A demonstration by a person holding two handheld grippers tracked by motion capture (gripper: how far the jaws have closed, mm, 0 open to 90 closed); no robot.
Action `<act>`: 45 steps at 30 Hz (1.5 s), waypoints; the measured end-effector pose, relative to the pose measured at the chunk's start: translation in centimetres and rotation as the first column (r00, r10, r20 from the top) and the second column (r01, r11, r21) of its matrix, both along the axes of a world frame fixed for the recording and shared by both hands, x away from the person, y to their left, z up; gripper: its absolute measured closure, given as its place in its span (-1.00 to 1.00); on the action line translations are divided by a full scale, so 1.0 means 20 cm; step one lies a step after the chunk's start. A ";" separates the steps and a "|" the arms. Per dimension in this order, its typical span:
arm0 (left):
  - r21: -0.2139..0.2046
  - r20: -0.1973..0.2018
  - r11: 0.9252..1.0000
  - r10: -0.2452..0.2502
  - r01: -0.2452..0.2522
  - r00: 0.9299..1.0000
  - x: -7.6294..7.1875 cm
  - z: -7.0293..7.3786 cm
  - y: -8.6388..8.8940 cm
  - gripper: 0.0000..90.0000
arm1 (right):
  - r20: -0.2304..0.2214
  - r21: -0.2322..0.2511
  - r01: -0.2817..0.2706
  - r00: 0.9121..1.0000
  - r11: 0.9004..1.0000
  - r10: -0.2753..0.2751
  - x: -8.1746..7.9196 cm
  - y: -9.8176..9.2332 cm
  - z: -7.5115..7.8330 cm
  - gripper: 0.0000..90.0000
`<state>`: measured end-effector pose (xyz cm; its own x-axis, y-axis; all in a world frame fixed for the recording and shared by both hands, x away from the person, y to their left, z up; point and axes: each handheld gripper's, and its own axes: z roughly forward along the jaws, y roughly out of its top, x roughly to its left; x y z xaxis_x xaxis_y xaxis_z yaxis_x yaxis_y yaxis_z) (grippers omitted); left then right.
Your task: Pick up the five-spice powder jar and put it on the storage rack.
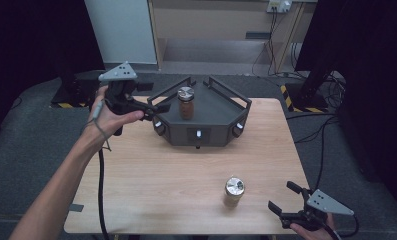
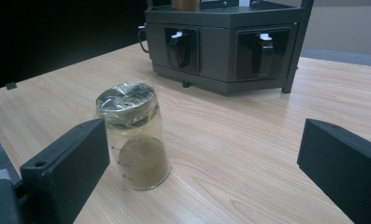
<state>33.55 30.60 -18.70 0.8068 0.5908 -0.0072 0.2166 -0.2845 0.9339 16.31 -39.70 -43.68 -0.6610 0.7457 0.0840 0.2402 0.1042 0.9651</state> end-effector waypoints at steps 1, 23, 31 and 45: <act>-0.005 0.005 1.000 -0.004 0.004 1.000 -0.03 -0.02 0.02 -0.86 | 0.000 0.000 0.001 1.000 1.000 -0.001 0.00 0.00 0.00 -0.94; 0.050 0.051 0.996 0.077 -0.079 0.996 -0.42 -0.51 0.13 -0.92 | -0.006 -0.001 0.007 1.000 1.000 -0.007 0.00 0.00 0.00 -0.94; -0.003 -0.019 0.994 0.113 -0.113 0.993 -0.55 -0.77 0.19 -0.89 | -0.005 0.000 0.007 1.000 1.000 -0.007 0.00 0.00 0.00 -0.94; -0.041 -0.108 0.982 0.181 -0.187 0.977 -0.65 -1.01 0.27 -0.90 | -0.006 -0.005 0.008 1.000 1.000 -0.008 0.00 0.01 0.01 -0.93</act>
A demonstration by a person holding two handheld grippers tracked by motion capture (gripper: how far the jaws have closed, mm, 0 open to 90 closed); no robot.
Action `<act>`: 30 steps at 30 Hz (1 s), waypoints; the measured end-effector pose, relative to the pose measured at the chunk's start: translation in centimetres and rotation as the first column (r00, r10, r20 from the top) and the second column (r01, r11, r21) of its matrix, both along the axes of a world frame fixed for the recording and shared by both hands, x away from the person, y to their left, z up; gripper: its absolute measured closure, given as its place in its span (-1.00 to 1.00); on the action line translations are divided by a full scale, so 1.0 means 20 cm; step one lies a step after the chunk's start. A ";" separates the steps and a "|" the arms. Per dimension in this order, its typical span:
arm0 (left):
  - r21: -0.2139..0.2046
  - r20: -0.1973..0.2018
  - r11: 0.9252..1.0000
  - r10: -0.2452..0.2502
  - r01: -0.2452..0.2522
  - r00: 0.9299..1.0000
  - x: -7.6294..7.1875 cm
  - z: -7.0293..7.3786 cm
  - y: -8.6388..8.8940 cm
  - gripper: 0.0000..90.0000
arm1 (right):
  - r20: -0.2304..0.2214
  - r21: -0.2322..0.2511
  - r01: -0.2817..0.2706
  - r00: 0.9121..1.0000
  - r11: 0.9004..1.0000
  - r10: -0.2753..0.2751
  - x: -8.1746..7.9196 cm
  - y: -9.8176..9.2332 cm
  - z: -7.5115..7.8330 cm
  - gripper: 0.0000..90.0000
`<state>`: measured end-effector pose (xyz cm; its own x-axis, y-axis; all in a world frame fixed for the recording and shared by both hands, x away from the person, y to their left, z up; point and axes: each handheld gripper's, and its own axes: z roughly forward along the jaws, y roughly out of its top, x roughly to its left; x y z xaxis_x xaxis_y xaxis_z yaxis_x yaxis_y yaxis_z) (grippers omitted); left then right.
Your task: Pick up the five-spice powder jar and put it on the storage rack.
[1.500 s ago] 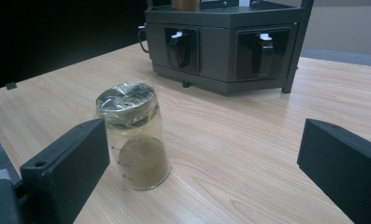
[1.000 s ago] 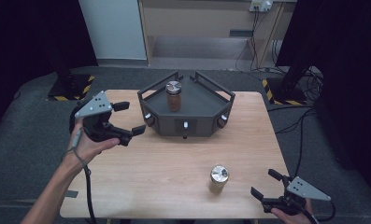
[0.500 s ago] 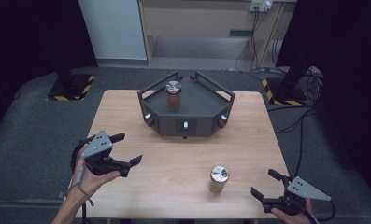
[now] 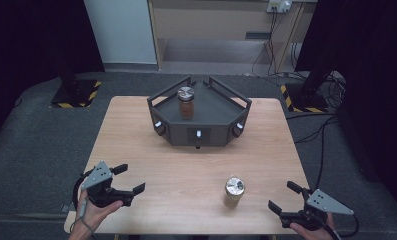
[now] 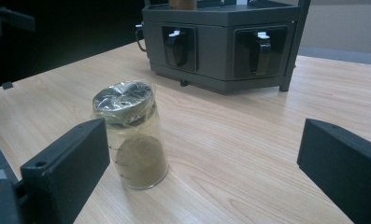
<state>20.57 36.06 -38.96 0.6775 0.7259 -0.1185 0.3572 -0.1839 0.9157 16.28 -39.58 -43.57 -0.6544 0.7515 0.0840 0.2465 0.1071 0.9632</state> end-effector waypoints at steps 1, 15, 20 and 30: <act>-0.002 -0.001 1.000 0.007 -0.007 1.000 -0.02 -0.02 0.01 -0.89 | -0.002 -0.003 0.001 1.000 1.000 -0.001 0.00 0.00 0.00 -0.93; -0.028 -0.020 0.999 -0.020 0.020 1.000 -0.06 -0.11 0.07 -0.91 | -0.004 -0.007 -0.007 1.000 1.000 0.007 0.00 0.00 0.01 -0.93; -0.011 0.001 0.999 -0.038 0.038 0.999 -0.07 -0.11 0.07 -0.92 | -0.005 -0.010 -0.008 1.000 1.000 0.008 0.00 0.00 0.01 -0.93; -0.029 0.001 0.999 -0.031 0.031 1.000 -0.07 -0.11 0.07 -0.98 | -0.008 -0.015 -0.012 1.000 1.000 0.012 0.01 0.01 0.01 -0.94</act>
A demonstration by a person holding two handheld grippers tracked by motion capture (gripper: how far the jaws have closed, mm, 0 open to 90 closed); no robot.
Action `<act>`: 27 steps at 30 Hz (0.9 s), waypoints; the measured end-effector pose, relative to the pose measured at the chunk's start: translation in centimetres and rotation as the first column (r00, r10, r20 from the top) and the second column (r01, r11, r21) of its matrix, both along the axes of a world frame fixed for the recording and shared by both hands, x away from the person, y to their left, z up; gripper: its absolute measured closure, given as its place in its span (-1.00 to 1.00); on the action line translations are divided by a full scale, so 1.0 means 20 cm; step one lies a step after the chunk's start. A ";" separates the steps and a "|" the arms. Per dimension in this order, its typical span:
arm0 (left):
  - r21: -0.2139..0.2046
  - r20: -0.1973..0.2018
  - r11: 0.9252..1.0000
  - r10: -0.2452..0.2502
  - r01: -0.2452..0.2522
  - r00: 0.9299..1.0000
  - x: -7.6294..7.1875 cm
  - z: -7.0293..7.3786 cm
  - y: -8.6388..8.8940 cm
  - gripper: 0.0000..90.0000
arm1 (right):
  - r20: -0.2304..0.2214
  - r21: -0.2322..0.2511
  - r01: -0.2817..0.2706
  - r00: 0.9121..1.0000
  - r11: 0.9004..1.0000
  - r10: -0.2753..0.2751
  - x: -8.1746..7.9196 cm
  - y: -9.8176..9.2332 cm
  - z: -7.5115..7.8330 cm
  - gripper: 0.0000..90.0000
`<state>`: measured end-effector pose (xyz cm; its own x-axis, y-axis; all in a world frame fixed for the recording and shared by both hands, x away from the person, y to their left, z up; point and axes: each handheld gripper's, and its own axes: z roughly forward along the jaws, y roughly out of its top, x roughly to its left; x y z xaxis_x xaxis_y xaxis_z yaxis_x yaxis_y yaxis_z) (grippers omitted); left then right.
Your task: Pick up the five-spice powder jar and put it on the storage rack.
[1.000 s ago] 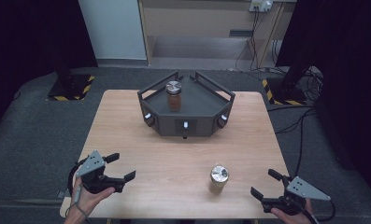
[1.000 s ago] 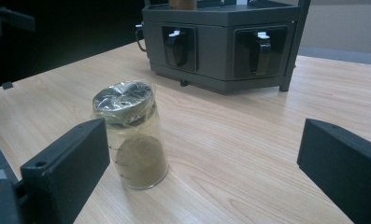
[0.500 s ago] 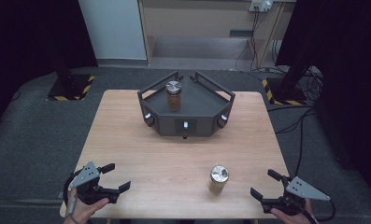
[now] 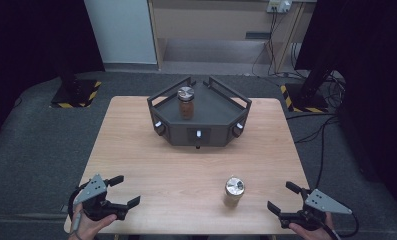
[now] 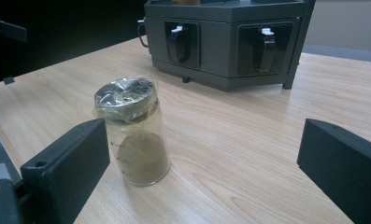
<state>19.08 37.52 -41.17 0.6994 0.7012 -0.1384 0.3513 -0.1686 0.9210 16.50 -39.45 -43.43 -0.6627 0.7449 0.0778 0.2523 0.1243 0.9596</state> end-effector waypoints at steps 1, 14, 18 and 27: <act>-0.003 0.005 1.000 0.006 -0.006 1.000 0.00 0.00 0.00 -0.98 | -0.001 0.000 0.000 1.000 1.000 0.000 0.00 0.00 0.00 -0.94; -0.085 0.047 0.991 0.106 -0.101 0.993 -0.06 -0.03 0.07 -1.00 | -0.011 -0.001 0.007 1.000 1.000 -0.007 0.00 0.00 0.00 -0.94; -0.082 0.053 0.991 0.109 -0.104 0.993 -0.07 -0.03 0.09 -1.00 | -0.015 0.000 0.010 1.000 1.000 -0.010 0.00 0.00 0.00 -0.94; -0.070 0.070 0.996 0.054 -0.049 0.996 -0.05 -0.03 0.09 -1.00 | -0.019 0.000 0.005 1.000 1.000 -0.005 0.01 0.00 0.00 -0.94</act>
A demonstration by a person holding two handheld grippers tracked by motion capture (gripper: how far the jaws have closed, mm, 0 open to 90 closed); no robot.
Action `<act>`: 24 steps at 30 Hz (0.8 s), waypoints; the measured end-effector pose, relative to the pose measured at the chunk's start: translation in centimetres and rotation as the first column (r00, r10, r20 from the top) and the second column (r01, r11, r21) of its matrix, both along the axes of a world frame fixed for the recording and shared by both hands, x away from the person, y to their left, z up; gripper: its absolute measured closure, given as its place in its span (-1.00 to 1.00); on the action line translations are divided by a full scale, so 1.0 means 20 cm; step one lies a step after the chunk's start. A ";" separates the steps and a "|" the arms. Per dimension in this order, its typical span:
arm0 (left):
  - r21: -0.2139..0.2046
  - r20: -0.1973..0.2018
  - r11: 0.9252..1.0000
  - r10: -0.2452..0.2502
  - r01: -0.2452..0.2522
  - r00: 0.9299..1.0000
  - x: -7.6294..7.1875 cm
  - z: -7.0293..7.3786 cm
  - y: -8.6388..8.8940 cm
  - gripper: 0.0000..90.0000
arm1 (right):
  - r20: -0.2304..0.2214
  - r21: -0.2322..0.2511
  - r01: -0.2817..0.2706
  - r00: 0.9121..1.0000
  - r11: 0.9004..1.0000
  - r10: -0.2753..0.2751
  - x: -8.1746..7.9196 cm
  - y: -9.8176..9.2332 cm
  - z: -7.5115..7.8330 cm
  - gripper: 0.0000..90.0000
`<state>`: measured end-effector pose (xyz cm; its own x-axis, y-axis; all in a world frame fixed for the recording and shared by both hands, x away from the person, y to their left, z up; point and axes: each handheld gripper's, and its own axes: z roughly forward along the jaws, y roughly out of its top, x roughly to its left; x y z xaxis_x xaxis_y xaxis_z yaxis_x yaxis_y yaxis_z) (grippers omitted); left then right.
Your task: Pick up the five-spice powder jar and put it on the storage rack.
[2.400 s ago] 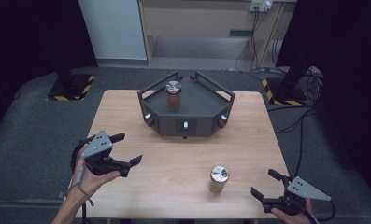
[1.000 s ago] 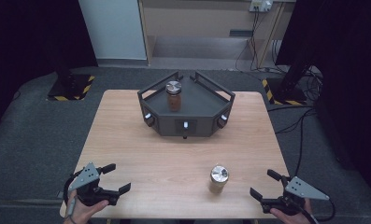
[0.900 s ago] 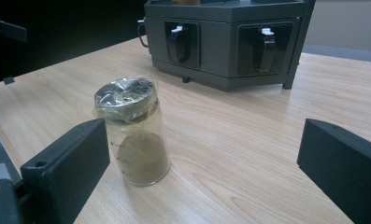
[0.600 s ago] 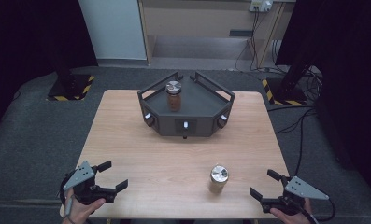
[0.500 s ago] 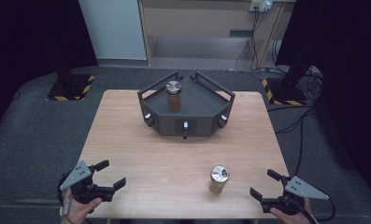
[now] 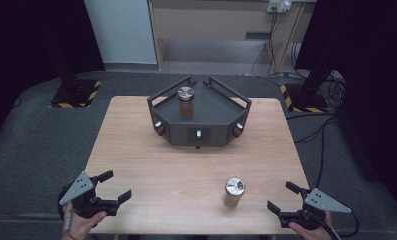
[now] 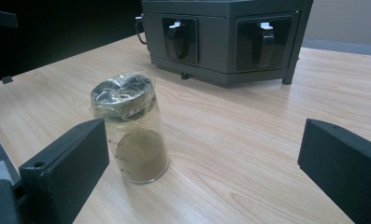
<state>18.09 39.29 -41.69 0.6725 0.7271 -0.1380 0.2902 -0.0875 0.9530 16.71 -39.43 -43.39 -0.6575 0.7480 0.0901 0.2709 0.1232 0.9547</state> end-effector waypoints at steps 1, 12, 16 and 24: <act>0.000 0.004 1.000 -0.004 0.004 1.000 0.00 0.00 0.00 -1.00 | 0.000 0.000 0.000 1.000 1.000 0.000 0.00 0.00 0.00 -0.95; -0.004 0.000 1.000 -0.026 0.026 1.000 0.01 0.00 0.00 -0.99 | -0.001 0.001 0.004 1.000 1.000 -0.004 0.00 0.00 0.00 -0.95; 0.000 0.005 0.999 -0.050 0.050 0.999 0.02 0.00 0.00 -0.98 | -0.002 0.003 0.005 1.000 1.000 -0.005 0.00 0.00 0.00 -0.95; 0.011 0.004 0.998 -0.064 0.064 0.998 0.03 0.00 -0.01 -0.99 | -0.003 0.004 0.006 1.000 1.000 -0.006 0.00 0.00 0.00 -0.95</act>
<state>18.63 39.06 -41.61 0.7186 0.6837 -0.1274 0.2795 -0.1162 0.9531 16.74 -39.46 -43.45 -0.6526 0.7517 0.0955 0.2748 0.1173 0.9543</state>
